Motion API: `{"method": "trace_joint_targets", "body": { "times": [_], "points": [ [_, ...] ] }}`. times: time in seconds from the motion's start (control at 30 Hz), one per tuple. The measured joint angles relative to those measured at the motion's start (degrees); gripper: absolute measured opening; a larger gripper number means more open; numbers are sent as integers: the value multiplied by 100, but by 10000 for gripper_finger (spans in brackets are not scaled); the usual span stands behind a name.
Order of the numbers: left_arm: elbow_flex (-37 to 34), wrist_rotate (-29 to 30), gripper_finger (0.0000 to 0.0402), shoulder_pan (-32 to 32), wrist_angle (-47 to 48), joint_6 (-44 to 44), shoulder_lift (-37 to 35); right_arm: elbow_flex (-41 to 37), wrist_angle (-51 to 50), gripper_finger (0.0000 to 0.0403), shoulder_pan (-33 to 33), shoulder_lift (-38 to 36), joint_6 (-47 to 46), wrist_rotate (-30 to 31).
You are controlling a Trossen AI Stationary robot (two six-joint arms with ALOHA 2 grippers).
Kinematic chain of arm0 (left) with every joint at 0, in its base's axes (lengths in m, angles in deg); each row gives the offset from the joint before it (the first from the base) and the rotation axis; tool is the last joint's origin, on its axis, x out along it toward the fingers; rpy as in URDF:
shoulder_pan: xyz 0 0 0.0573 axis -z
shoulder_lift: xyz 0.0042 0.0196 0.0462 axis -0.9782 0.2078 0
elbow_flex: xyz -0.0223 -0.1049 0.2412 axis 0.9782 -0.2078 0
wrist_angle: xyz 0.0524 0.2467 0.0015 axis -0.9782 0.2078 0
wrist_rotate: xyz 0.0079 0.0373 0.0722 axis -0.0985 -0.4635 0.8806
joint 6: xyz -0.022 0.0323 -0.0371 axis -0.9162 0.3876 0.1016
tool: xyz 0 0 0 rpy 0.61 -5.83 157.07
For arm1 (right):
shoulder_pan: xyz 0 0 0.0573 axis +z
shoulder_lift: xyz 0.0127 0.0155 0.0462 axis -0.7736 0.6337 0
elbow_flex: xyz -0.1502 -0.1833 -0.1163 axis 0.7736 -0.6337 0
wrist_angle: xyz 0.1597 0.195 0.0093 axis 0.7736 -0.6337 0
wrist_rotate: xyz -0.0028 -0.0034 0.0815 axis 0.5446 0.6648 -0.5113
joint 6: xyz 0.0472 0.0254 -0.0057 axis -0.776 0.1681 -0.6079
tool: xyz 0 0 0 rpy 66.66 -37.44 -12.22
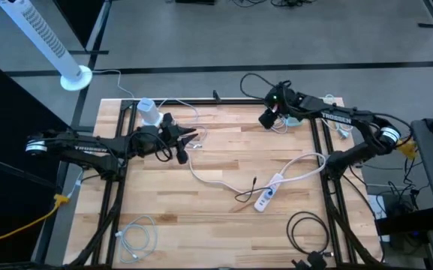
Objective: Insert USB
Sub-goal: Insert the white charger cable into the green outlet extension
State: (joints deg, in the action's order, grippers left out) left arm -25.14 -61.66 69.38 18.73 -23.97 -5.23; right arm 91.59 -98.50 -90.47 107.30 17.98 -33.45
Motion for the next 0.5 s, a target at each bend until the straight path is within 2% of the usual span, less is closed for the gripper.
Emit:
{"method": "trace_joint_targets", "body": {
  "times": [0.13,0.3,0.43,0.5],
  "points": [
    [-381,-2,71,31,-70,-19,-92,3,-36,142,-44,184,183,-105],
    [-883,-54,71,72,-115,-363,-231,126,-559,133,-328,658,282,-1201],
    [-1008,-337,71,71,-123,-462,-353,395,-1131,128,-630,1128,361,-1314],
    [-1011,-441,71,72,-131,-466,-363,490,-1151,130,-701,1319,787,-1339]
  ]
}}
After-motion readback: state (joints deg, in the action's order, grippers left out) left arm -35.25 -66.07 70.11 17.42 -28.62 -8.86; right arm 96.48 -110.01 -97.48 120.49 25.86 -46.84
